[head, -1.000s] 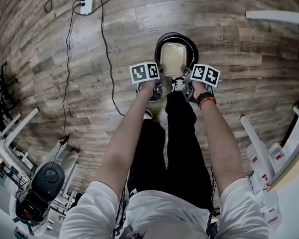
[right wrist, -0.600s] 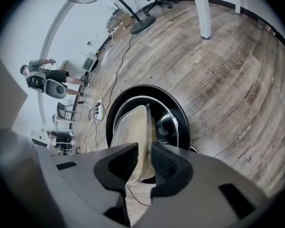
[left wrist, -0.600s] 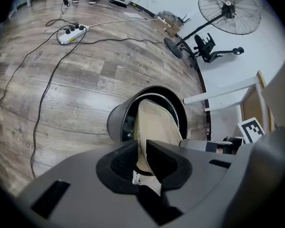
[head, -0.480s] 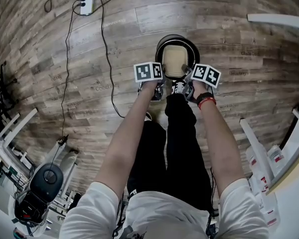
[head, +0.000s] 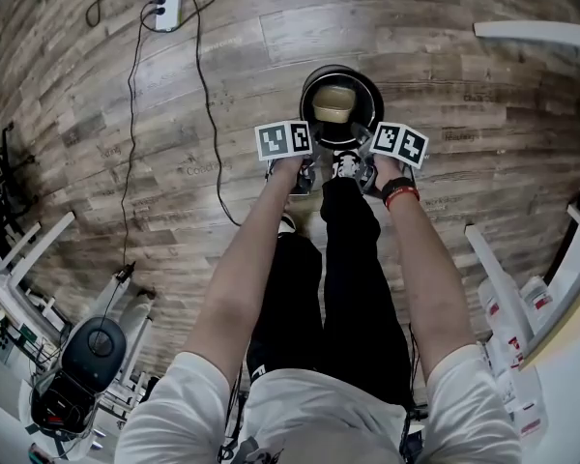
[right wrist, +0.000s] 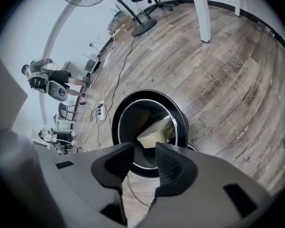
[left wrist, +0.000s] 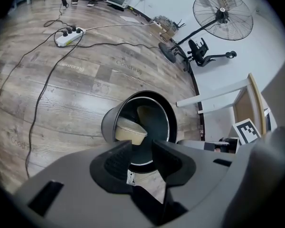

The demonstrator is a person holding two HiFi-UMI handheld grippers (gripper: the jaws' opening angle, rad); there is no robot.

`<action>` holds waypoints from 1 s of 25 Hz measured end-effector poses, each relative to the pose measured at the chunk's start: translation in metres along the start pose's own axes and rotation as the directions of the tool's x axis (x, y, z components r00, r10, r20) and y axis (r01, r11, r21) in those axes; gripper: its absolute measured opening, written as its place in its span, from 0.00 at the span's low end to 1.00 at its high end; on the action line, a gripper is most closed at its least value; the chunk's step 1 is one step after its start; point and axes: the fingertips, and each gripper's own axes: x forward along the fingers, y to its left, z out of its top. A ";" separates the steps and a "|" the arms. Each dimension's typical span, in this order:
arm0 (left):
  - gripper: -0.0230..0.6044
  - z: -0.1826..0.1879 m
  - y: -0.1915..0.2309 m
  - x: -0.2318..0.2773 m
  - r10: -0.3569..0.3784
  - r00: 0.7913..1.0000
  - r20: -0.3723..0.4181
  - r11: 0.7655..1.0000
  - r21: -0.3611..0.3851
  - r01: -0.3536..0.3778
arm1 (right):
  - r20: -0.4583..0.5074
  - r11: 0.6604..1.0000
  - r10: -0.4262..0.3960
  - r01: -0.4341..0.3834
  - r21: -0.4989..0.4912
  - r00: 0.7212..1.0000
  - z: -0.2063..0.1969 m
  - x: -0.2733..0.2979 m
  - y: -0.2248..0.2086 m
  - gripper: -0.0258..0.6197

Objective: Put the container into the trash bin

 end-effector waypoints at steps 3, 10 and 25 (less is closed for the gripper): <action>0.26 -0.001 -0.007 -0.016 0.003 1.000 0.014 1.000 0.002 -0.003 | 0.000 1.000 0.008 -0.008 -0.018 1.000 -0.004 -0.016 0.009 0.28; 0.26 -0.010 -0.037 -0.083 0.004 0.999 0.039 1.000 0.024 -0.005 | 0.026 0.997 0.008 -0.006 -0.078 1.000 -0.014 -0.080 0.044 0.29; 0.27 -0.040 -0.164 -0.307 -0.068 0.984 0.165 0.984 0.171 0.039 | 0.113 0.952 0.035 0.002 -0.307 0.993 -0.060 -0.291 0.158 0.29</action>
